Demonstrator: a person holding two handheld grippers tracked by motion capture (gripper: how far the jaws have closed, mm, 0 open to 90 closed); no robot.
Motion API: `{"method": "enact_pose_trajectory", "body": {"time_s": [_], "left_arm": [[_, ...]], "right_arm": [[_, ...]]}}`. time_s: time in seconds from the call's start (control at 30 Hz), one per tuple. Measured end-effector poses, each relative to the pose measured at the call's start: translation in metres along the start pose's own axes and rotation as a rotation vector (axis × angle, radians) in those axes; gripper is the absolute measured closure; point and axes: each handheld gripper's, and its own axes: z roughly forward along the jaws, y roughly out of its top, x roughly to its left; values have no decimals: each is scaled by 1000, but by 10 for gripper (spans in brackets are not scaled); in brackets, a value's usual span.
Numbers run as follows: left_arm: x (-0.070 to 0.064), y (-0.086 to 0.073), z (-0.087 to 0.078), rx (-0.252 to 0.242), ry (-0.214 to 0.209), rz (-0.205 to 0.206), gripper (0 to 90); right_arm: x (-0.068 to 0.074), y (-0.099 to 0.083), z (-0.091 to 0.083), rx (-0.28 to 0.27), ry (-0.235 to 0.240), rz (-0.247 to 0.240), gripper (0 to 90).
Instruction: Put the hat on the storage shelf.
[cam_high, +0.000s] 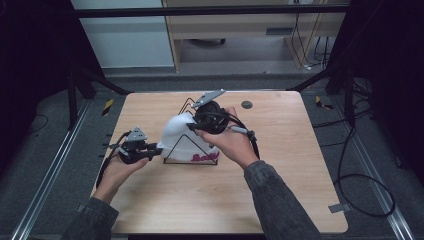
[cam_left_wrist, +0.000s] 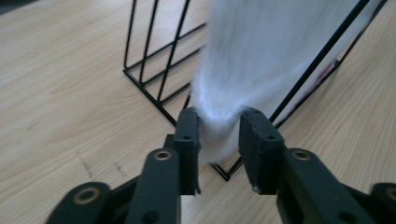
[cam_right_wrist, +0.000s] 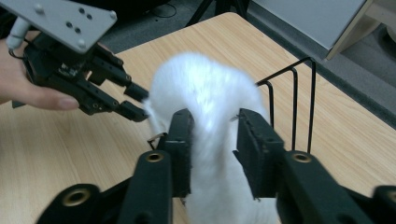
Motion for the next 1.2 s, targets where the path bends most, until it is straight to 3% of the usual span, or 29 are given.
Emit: {"method": "enact_pose_trajectory", "body": {"time_s": [0.07, 0.13, 0.27, 0.4, 0.5, 0.6, 0.67, 0.7, 0.8, 0.97, 1.2], "left_arm": [[1, 0, -5, -10, 7, -6, 590], [3, -1, -11, -22, 27, -9, 566], [4, -4, -16, -9, 63, -19, 389], [8, -10, -19, -19, 55, -53, 171], [11, -14, -21, -26, 63, -66, 76], [12, -19, -22, 0, 91, -74, 46], [12, -24, -21, 36, 152, -85, 26], [12, -26, -20, 43, 166, -88, 30], [12, -34, -20, 62, 193, -99, 29], [8, -45, -16, 102, 191, -98, 34], [6, -58, -12, 118, 177, -98, 36]], "right_arm": [[1, 0, -4, -6, -2, 4, 616], [1, 0, -5, -10, -3, 6, 605], [1, 3, -12, -23, -15, 14, 575], [1, 7, -20, -35, -38, 17, 532], [-1, 8, -24, -39, -49, 16, 488], [-4, 10, -31, -34, -69, 36, 408], [-7, 10, -35, -46, -53, 43, 329], [-8, 10, -38, -53, -40, 43, 273], [-9, 10, -45, -56, -64, 16, 173], [-12, 2, -61, -82, -111, -6, 82], [-25, -18, -80, -72, -188, 10, 83]]}}
